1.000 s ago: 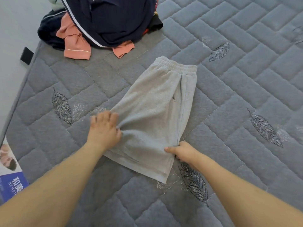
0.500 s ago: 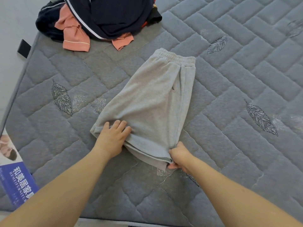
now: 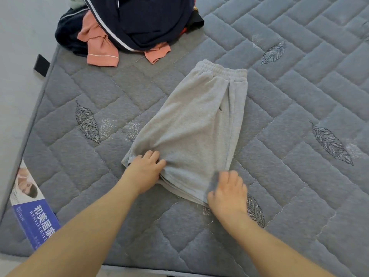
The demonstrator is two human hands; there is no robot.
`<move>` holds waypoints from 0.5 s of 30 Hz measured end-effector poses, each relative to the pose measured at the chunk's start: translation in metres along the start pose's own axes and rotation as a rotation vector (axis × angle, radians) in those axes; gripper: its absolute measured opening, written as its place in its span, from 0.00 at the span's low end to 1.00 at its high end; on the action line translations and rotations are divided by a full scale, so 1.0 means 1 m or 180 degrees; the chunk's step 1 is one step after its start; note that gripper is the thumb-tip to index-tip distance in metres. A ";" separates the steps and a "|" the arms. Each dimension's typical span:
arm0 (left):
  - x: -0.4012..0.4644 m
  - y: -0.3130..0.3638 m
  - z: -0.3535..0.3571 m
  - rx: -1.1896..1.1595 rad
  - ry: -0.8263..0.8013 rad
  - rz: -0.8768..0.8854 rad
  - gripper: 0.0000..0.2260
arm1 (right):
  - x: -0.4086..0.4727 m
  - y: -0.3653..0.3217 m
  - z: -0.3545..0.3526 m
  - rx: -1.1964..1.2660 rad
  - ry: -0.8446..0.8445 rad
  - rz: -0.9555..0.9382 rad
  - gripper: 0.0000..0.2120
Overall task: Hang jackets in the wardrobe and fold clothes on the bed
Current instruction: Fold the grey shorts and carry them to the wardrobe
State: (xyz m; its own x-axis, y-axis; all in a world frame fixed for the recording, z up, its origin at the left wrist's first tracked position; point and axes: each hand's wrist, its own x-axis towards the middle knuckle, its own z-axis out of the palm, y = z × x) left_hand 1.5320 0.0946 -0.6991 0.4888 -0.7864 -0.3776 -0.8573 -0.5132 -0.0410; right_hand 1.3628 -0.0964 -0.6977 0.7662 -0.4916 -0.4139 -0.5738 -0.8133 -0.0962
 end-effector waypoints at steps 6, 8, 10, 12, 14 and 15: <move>-0.022 -0.011 0.015 0.0283 0.0220 0.0342 0.13 | -0.006 -0.029 0.017 -0.0602 -0.0504 -0.1215 0.27; -0.031 -0.015 0.020 0.0444 0.0038 0.0260 0.17 | 0.001 -0.035 0.019 -0.0572 -0.0519 -0.1021 0.30; -0.033 -0.018 0.024 0.0596 -0.0193 0.0027 0.24 | 0.006 -0.042 0.019 -0.0555 -0.0461 -0.0912 0.30; -0.025 -0.018 0.022 0.0736 -0.0223 -0.0214 0.25 | 0.013 -0.044 0.016 -0.0571 -0.0414 -0.0895 0.27; -0.012 -0.012 0.015 0.0787 -0.0186 -0.0338 0.18 | 0.025 -0.044 0.009 -0.0609 -0.0452 -0.0903 0.19; -0.005 -0.008 0.012 0.0705 -0.0156 -0.0398 0.14 | 0.032 -0.044 0.003 -0.0649 -0.0595 -0.0855 0.17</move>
State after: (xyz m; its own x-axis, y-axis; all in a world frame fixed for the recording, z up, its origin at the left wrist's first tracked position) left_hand 1.5346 0.1072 -0.7075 0.5894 -0.7012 -0.4010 -0.8078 -0.5133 -0.2897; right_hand 1.4120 -0.0759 -0.7092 0.8046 -0.2025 -0.5582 -0.2760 -0.9599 -0.0496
